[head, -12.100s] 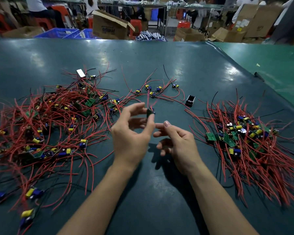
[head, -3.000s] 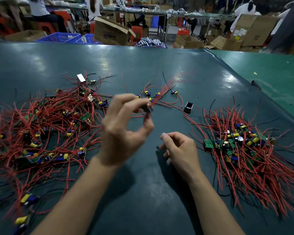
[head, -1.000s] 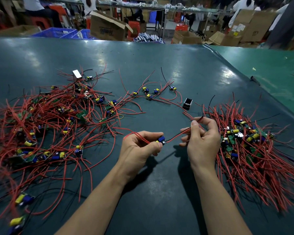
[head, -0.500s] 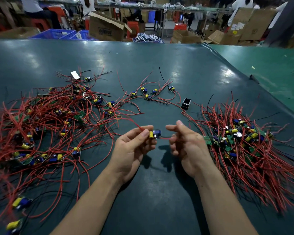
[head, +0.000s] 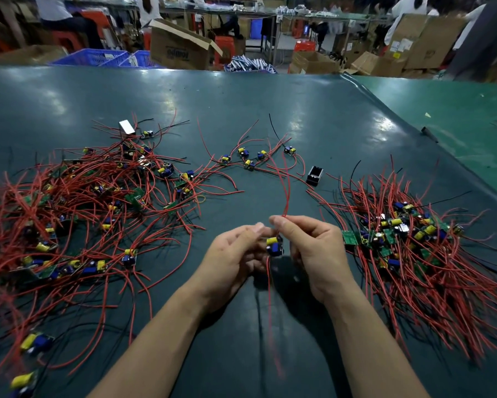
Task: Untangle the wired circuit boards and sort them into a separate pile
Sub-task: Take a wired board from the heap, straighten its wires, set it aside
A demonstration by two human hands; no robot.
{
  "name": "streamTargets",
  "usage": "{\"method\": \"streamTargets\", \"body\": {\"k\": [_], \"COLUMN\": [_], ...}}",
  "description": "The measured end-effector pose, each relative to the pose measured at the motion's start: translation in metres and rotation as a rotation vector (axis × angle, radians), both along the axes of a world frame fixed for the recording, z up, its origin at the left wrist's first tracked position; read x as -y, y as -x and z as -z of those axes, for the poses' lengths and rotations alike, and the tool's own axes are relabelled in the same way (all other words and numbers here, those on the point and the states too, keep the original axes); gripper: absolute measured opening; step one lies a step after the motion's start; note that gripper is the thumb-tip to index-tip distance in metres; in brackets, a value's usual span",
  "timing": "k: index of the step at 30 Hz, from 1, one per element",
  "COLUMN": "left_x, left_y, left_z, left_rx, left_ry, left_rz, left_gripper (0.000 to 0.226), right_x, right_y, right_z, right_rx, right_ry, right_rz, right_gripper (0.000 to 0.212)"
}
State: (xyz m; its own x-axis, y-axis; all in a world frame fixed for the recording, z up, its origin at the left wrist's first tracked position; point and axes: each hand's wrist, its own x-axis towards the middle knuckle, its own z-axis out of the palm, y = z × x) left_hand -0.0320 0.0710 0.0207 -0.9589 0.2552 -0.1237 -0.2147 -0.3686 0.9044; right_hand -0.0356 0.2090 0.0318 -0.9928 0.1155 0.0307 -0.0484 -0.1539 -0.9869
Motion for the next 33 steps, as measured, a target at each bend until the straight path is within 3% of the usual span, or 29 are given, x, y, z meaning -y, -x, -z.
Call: {"method": "streamTargets", "body": {"k": [4, 8, 13, 18, 22, 28, 33], "left_x": [0.002, 0.004, 0.005, 0.006, 0.009, 0.009, 0.009], "left_y": [0.0, -0.002, -0.004, -0.007, -0.009, -0.009, -0.01], "left_z": [0.001, -0.001, -0.006, -0.008, -0.009, -0.009, -0.008], "left_rx": [-0.029, 0.003, -0.016, -0.062, -0.123, -0.159, -0.163], "left_ry": [0.04, -0.018, 0.035, 0.077, 0.132, 0.144, 0.15], "left_rz": [0.002, 0.027, 0.095, 0.139, 0.2, 0.247, 0.261], "left_gripper": [0.008, 0.018, 0.016, 0.018, 0.02, 0.02, 0.02], "right_x": [0.006, 0.005, -0.001, -0.005, -0.007, -0.013, -0.007], "right_y": [0.0, -0.001, 0.001, 0.004, 0.007, 0.01, 0.011], "right_z": [0.0, -0.002, -0.002, 0.0, 0.002, 0.0, 0.003], "right_rx": [0.085, 0.096, 0.055, 0.054, -0.009, 0.117, 0.105], "right_ry": [0.089, 0.075, 0.074, 0.09, -0.011, 0.346, 0.26], "right_rz": [-0.033, -0.116, -0.049, -0.012, 0.07, 0.062, 0.119], "right_gripper": [0.017, 0.029, 0.014, 0.014, 0.015, 0.017, 0.013]}}
